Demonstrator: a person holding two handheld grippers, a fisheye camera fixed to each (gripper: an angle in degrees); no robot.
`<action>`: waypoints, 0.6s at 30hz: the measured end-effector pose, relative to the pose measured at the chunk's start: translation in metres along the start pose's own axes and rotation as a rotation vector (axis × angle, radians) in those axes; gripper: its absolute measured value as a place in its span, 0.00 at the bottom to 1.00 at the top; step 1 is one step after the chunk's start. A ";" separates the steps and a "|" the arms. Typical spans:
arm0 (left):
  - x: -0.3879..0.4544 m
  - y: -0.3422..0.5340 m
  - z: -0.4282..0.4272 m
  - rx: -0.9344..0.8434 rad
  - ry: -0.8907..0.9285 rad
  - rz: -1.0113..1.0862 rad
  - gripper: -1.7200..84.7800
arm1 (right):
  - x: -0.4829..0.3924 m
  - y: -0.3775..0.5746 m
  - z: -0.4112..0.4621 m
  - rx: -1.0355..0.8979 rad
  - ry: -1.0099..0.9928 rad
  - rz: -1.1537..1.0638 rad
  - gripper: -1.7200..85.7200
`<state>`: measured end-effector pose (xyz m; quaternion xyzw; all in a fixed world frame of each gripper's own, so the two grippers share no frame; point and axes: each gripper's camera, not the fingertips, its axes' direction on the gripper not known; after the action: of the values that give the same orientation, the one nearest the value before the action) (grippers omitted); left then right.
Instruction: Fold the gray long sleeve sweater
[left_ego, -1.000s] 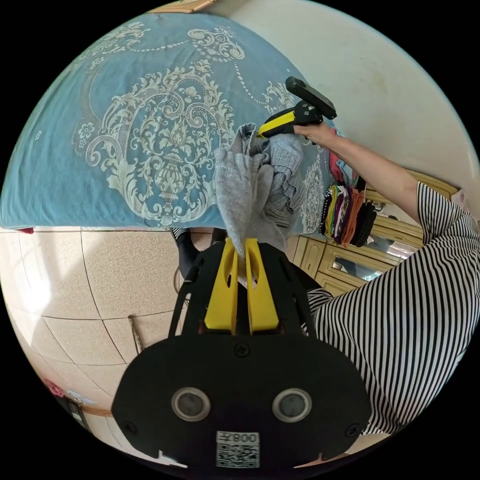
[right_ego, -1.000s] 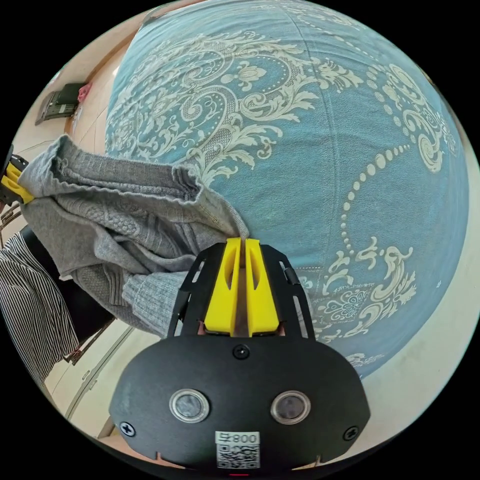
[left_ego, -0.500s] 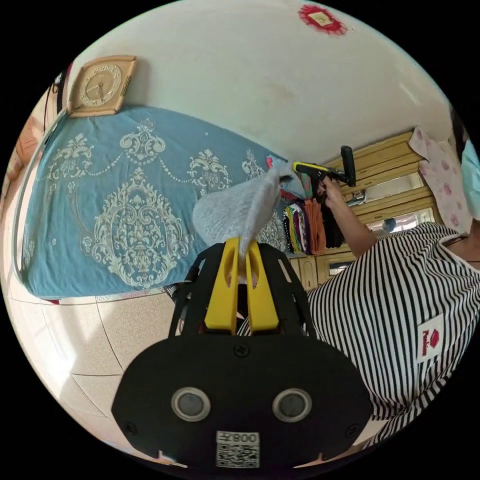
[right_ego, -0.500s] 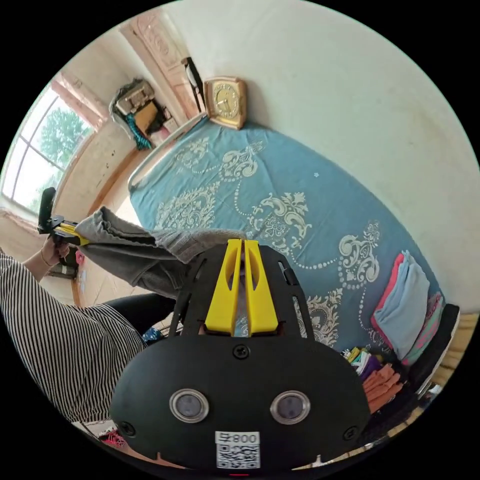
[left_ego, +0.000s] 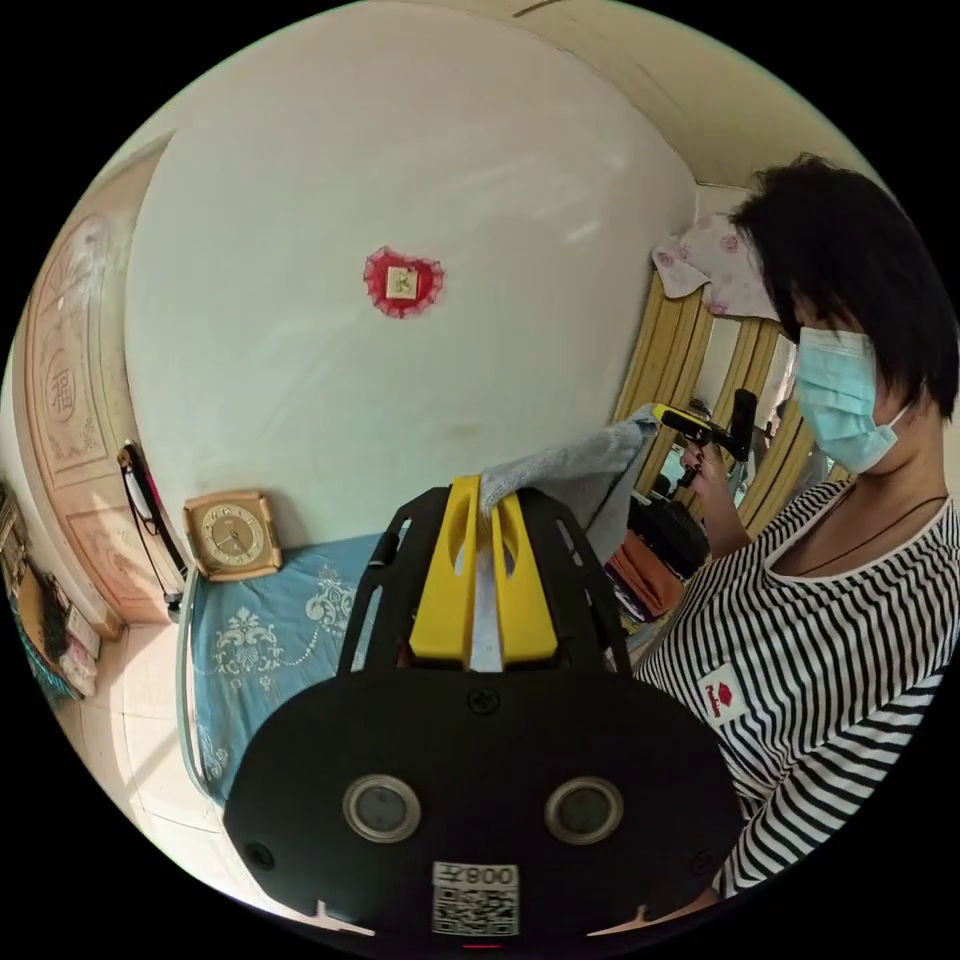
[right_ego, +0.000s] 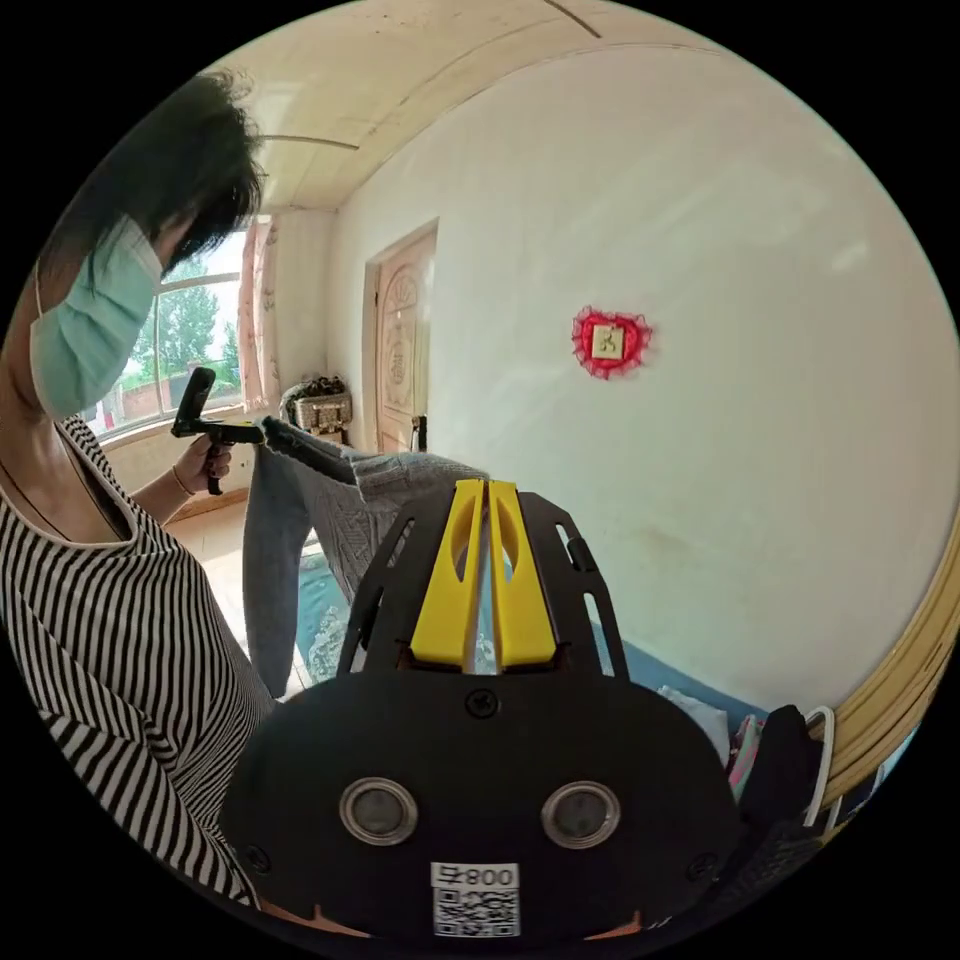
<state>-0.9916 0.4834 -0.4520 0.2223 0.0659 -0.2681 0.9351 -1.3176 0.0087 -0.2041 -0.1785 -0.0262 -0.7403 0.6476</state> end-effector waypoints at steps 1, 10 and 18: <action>0.015 -0.013 -0.029 0.051 -0.023 0.033 0.03 | -0.004 -0.006 -0.027 0.046 -0.014 -0.016 0.02; 0.123 -0.064 -0.180 0.293 -0.214 0.294 0.03 | -0.035 -0.039 -0.190 0.339 -0.037 -0.202 0.02; 0.154 -0.058 -0.223 0.374 -0.276 0.366 0.03 | -0.043 -0.046 -0.251 0.430 -0.006 -0.289 0.02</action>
<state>-0.8930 0.4680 -0.7106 0.3604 -0.1533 -0.1302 0.9109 -1.4159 -0.0111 -0.4430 -0.0334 -0.2102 -0.8021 0.5579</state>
